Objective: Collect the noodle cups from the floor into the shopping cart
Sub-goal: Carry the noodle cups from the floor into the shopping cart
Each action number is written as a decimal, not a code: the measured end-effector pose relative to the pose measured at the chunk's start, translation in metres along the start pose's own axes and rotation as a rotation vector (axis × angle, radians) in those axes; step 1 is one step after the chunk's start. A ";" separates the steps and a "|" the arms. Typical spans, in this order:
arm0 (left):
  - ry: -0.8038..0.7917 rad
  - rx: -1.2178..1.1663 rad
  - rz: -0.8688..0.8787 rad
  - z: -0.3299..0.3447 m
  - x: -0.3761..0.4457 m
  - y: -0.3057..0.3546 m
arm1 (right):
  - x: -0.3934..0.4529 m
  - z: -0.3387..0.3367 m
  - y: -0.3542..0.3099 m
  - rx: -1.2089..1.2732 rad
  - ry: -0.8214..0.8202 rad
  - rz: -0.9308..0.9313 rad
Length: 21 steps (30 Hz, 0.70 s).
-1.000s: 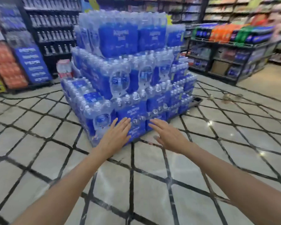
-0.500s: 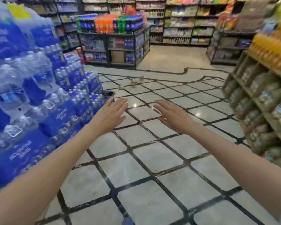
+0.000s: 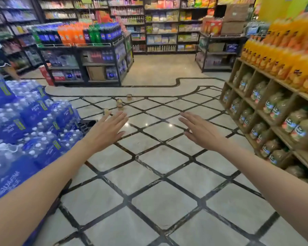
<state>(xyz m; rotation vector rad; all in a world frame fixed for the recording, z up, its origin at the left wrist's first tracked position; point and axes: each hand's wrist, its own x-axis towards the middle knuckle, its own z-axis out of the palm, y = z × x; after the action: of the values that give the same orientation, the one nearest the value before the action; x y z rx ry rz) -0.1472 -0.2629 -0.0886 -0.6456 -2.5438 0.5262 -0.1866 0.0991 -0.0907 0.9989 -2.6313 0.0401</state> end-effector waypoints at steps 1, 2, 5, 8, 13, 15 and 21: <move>-0.007 -0.016 -0.013 0.013 0.011 -0.014 | 0.012 0.006 0.011 0.018 0.006 0.020; -0.013 -0.036 -0.021 0.026 0.021 -0.027 | 0.024 0.012 0.021 0.026 0.008 0.037; -0.025 -0.070 -0.018 0.065 0.054 -0.058 | 0.060 0.034 0.055 0.001 -0.006 0.060; -0.082 -0.095 -0.046 0.109 0.095 -0.089 | 0.104 0.063 0.092 0.002 -0.019 0.069; -0.173 -0.064 -0.078 0.184 0.169 -0.139 | 0.198 0.117 0.163 0.021 -0.020 0.065; -0.163 -0.056 -0.101 0.210 0.202 -0.162 | 0.240 0.133 0.193 0.053 -0.023 0.086; -0.118 -0.028 -0.198 0.264 0.299 -0.231 | 0.382 0.160 0.285 0.055 -0.017 0.026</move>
<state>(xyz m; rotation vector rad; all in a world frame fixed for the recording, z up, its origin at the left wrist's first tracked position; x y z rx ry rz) -0.5974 -0.3607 -0.0975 -0.3764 -2.6918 0.4730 -0.6869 0.0470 -0.0990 0.9875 -2.6715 0.1114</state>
